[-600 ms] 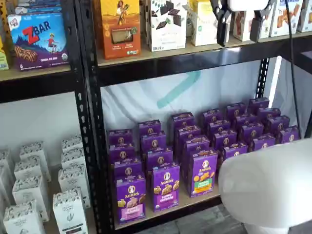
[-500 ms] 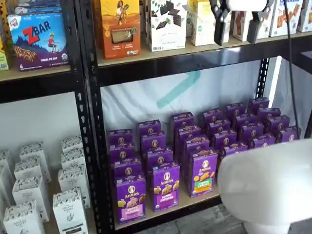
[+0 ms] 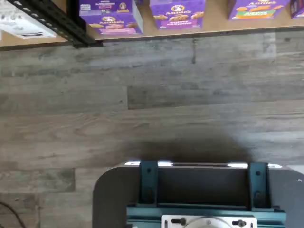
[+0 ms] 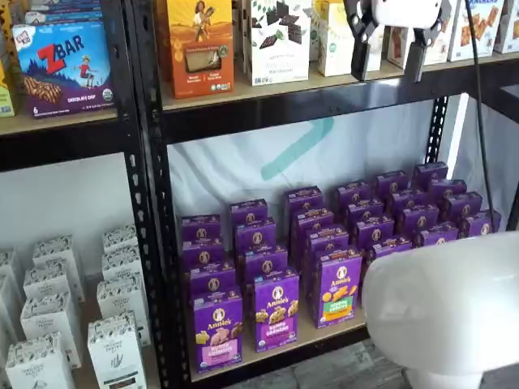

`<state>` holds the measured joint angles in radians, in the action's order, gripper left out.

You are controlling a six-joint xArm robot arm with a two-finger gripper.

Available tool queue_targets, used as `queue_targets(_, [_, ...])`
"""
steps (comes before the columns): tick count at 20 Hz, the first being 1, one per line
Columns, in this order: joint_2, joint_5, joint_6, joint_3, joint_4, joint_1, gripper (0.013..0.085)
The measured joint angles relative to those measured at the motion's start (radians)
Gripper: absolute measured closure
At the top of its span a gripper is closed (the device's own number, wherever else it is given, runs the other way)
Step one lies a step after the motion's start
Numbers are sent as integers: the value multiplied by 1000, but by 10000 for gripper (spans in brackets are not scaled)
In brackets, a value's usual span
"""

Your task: Pick up the purple box with a pink patch in the middle, on the bottom shelf, the first box from the left

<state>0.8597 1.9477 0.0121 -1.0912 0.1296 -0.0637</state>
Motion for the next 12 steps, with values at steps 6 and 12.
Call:
queue_targets(6, [10,-76,-26,78,-47,47,130])
queue_targets(12, [12,-177,-57,175,-93,94,130])
